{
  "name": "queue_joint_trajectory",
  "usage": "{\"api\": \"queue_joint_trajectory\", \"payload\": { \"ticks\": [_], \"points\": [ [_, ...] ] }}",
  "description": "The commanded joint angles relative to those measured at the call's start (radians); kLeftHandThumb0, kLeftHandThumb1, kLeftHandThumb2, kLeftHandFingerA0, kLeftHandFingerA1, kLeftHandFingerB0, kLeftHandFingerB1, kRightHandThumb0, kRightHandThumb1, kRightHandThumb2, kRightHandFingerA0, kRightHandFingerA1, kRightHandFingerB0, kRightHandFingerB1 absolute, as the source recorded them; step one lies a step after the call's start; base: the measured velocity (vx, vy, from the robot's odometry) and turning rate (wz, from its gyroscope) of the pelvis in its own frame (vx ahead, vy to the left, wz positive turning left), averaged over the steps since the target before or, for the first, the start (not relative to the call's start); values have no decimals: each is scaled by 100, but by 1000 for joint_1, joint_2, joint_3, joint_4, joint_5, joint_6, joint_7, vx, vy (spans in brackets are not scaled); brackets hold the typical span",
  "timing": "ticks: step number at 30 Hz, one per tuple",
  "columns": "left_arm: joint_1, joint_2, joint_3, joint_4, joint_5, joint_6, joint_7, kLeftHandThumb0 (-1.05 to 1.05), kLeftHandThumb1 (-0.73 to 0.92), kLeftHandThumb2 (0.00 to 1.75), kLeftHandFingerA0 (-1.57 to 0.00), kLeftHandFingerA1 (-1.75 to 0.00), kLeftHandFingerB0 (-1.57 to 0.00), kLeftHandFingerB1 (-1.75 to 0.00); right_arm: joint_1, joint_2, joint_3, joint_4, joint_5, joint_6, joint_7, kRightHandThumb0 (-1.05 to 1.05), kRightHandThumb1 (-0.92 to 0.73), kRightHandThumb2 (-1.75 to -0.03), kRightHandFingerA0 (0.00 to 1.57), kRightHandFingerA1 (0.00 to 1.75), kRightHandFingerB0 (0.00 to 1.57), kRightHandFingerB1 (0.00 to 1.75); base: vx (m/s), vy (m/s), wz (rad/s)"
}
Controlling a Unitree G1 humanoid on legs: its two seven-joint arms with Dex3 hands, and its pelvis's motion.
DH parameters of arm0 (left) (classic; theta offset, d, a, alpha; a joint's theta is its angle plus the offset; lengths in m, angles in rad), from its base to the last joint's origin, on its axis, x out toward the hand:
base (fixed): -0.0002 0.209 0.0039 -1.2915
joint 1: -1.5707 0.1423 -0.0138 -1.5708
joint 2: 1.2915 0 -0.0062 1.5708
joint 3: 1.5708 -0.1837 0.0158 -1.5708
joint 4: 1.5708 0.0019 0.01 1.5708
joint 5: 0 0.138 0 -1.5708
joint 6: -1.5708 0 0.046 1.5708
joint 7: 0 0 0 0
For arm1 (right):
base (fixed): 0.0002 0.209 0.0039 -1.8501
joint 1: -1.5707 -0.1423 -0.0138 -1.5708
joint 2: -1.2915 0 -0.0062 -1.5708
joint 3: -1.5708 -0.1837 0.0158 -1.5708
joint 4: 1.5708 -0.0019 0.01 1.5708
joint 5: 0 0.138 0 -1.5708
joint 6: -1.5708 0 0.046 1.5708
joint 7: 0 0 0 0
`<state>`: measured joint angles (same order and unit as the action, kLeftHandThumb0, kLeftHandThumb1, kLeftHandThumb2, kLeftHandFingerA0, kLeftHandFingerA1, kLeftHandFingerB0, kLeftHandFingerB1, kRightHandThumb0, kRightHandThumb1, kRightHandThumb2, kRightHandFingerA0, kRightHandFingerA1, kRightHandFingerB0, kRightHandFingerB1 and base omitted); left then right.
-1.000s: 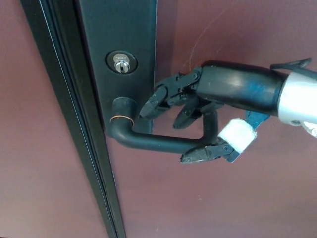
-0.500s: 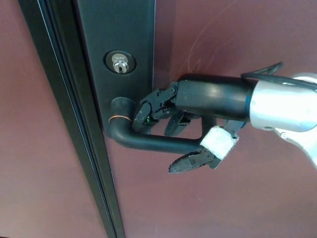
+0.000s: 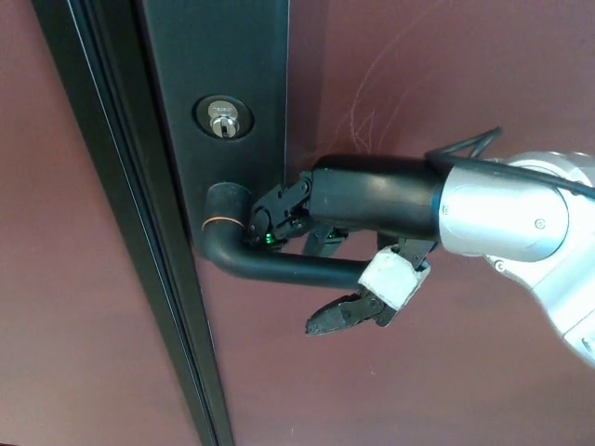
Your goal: The robot walks towards the door handle and put its right hand on it and twist the handle
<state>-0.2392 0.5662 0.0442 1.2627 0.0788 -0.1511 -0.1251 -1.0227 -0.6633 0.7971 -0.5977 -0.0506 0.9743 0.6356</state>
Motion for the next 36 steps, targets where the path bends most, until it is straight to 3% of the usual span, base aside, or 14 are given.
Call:
{"api": "queue_joint_trajectory", "payload": {
  "ticks": [1,7,8,9,10,12,13,14,15,16,21,31,35,36],
  "points": [
    [7,8,0,3,12,3,-16,-25,57,57,-76,-53,-60,-45,33,14,23,6,-21,10,47,-57,-57,-58,53,42,38,35,0,0,0],
    [7,6,-1,-5,12,6,-15,-25,57,57,-77,-53,-60,-45,37,21,46,5,-54,17,59,-56,-57,-58,54,43,38,35,0,0,0],
    [6,6,-7,-2,19,5,-8,-25,57,57,-77,-53,-61,-45,44,24,53,12,-67,4,55,-59,-46,-81,51,56,34,47,0,0,0],
    [6,6,-7,-2,20,5,-7,-25,57,57,-77,-53,-61,-45,46,26,53,13,-72,2,57,-59,-46,-81,51,56,34,47,0,0,0],
    [6,5,-6,-4,18,5,-7,-25,57,57,-77,-53,-60,-45,55,25,54,13,-86,-12,50,-51,-57,-57,73,62,60,44,0,0,0],
    [6,3,-2,-10,11,5,-11,-25,57,57,-76,-53,-60,-45,79,20,55,7,-120,-45,28,-47,-56,-57,74,79,67,52,0,0,0],
    [7,3,0,-8,9,2,-13,-26,57,57,-76,-53,-60,-45,93,21,57,9,-145,-66,14,-42,-55,-57,75,110,70,73,0,0,0],
    [4,4,1,-7,8,3,-17,-26,57,57,-76,-53,-60,-45,109,20,53,9,-166,-93,-2,-50,-44,-77,80,125,71,103,0,0,0],
    [2,5,0,-7,9,3,-19,-26,57,57,-76,-53,-60,-45,129,19,48,10,-188,-126,-23,-39,-63,-57,71,169,50,151,0,0,0],
    [1,5,0,-5,10,3,-20,-26,57,57,-76,-53,-60,-45,156,19,41,15,-216,-173,-52,-28,-57,-48,63,174,45,158,0,0,0],
    [1,5,0,-5,10,-1,-20,-26,57,57,-76,-53,-60,-45,225,39,-6,33,-260,-263,-81,-16,-59,-50,65,169,48,153,0,0,0],
    [1,5,-3,0,15,0,-9,-27,57,57,-76,-53,-60,-45,240,71,-58,23,-271,-225,10,-20,-64,-55,66,161,59,141,0,0,0],
    [4,4,2,-3,9,-2,-19,-27,57,57,-76,-53,-60,-45,239,74,-67,18,-287,-218,31,-22,-57,-59,72,152,68,124,0,0,0],
    [3,6,1,-5,9,4,-20,-27,57,57,-76,-53,-60,-45,237,79,-71,19,-285,-213,39,-16,-55,-58,74,146,73,103,0,0,0]
  ]
}}
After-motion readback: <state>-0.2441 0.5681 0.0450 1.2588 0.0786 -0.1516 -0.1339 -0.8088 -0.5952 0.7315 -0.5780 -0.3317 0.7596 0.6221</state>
